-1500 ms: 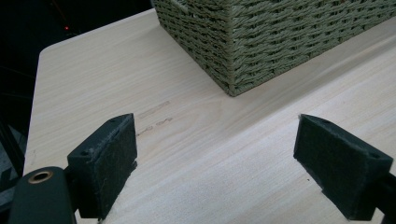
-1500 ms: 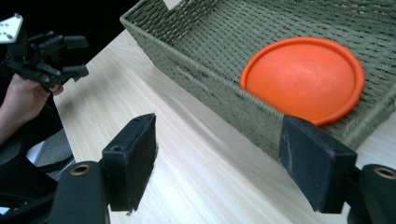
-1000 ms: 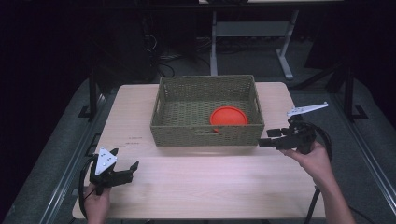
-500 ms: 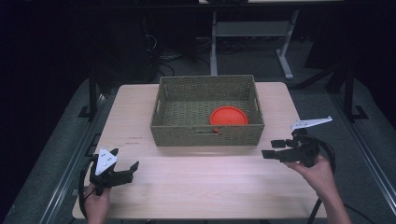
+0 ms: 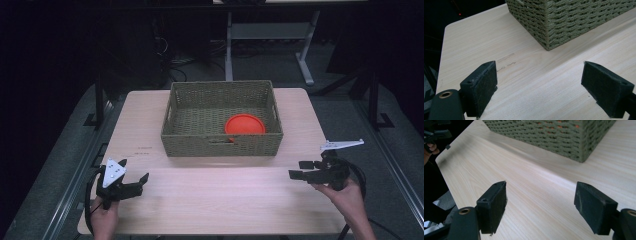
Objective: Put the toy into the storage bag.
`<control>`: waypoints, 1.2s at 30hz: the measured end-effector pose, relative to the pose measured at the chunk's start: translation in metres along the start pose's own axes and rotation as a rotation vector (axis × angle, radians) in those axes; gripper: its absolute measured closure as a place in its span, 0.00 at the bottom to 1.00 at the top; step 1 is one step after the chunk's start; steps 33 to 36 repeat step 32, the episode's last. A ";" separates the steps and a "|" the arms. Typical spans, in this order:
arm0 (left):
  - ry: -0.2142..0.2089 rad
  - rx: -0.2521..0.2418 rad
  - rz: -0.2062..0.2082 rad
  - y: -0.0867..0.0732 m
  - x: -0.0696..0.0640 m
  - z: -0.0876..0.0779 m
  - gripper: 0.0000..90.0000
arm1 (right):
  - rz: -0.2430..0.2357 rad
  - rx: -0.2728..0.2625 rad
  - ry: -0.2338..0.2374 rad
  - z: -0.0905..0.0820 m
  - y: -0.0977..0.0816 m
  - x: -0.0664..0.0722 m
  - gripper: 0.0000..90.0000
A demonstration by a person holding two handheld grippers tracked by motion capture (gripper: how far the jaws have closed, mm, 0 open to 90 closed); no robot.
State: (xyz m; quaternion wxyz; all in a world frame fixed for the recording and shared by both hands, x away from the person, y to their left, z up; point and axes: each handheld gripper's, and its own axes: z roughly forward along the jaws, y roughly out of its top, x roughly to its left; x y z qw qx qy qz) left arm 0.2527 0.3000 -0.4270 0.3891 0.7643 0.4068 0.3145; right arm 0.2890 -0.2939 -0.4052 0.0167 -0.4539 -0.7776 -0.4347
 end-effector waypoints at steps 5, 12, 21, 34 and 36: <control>-0.001 0.000 -0.002 0.000 0.000 0.000 0.14 | 0.024 0.001 -0.012 0.002 -0.015 -0.007 0.28; -0.002 0.000 -0.003 -0.001 0.000 0.000 0.14 | 0.045 0.000 -0.017 0.004 -0.030 -0.010 0.28; 0.001 0.000 -0.004 -0.001 0.000 0.000 0.14 | 0.034 0.003 -0.026 0.010 -0.044 -0.008 0.27; -0.008 -0.005 0.000 0.001 -0.001 0.002 0.14 | 0.041 -0.127 0.044 0.011 -0.058 0.008 0.27; -0.008 -0.005 0.000 0.001 -0.001 0.002 0.14 | 0.041 -0.127 0.044 0.011 -0.058 0.008 0.27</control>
